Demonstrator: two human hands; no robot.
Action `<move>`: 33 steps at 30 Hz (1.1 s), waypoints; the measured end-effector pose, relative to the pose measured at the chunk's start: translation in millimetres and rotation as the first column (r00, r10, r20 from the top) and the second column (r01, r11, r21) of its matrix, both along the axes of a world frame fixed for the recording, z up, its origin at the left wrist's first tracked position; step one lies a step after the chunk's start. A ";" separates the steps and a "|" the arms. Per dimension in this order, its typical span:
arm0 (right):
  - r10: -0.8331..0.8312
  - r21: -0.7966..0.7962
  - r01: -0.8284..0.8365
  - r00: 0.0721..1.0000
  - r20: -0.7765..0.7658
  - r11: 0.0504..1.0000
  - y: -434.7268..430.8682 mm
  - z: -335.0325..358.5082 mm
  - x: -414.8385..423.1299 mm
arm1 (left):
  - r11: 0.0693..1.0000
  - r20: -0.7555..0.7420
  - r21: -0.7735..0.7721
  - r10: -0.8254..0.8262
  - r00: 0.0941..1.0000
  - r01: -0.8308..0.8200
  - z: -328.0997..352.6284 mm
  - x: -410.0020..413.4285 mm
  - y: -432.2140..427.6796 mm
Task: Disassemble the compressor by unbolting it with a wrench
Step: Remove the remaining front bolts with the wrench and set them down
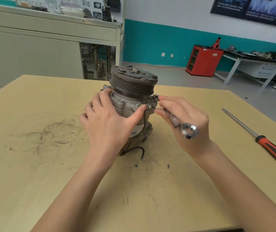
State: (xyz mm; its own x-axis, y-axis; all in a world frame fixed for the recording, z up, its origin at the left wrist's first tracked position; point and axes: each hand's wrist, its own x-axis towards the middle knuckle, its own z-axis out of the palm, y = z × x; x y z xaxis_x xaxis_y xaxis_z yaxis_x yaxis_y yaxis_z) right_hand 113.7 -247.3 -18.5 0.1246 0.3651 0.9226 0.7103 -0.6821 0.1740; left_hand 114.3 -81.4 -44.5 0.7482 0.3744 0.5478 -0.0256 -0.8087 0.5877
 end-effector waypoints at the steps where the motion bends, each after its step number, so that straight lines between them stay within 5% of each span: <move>1: -0.028 -0.024 0.029 0.999 0.037 0.999 -0.3 -3.6 -1.0 | 1.000 0.003 -0.004 -0.001 1.000 0.001 0.3 -0.1 -0.1; 10: 0.131 0.142 -0.105 0.973 -0.189 0.984 -10.7 -5.9 6.5 | 1.000 -0.010 -0.005 -0.005 1.000 0.005 1.6 -0.5 -0.4; 13: 0.330 0.389 -0.197 0.891 -0.312 0.900 -13.8 -9.4 10.2 | 1.000 -0.017 -0.003 -0.001 1.000 0.001 2.0 -0.5 -0.3; 16: 0.588 0.687 -0.229 0.731 -0.347 0.690 -10.8 -12.3 12.9 | 1.000 -0.016 -0.005 -0.005 1.000 0.005 1.8 -0.5 0.1; 19: 0.813 0.915 -0.157 0.531 -0.239 0.371 -10.5 -9.7 24.0 | 1.000 -0.014 -0.002 -0.004 1.000 0.004 1.7 -0.3 0.3; 26: 0.990 0.939 0.312 0.031 0.141 -0.143 -15.4 -9.0 77.0 | 1.000 -0.029 0.003 -0.010 1.000 0.010 3.2 -0.1 -0.5; 29: 0.974 0.889 0.440 -0.115 0.198 -0.128 -0.5 -9.9 110.1 | 1.000 -0.033 0.004 -0.011 0.999 0.011 4.1 -1.3 -0.3; 33: 0.976 0.903 0.419 -0.216 0.004 0.089 17.0 -10.5 136.1 | 1.000 -0.046 0.015 0.003 0.999 -0.002 5.1 -2.8 -0.1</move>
State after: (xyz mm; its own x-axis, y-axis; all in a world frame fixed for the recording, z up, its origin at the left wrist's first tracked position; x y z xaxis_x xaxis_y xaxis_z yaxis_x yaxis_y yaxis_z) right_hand 249.8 -230.3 -29.0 0.9398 0.3354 -0.0652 -0.2858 0.6670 -0.6881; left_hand 111.5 -81.5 -39.4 0.7720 0.3680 0.5183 0.0031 -0.8175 0.5759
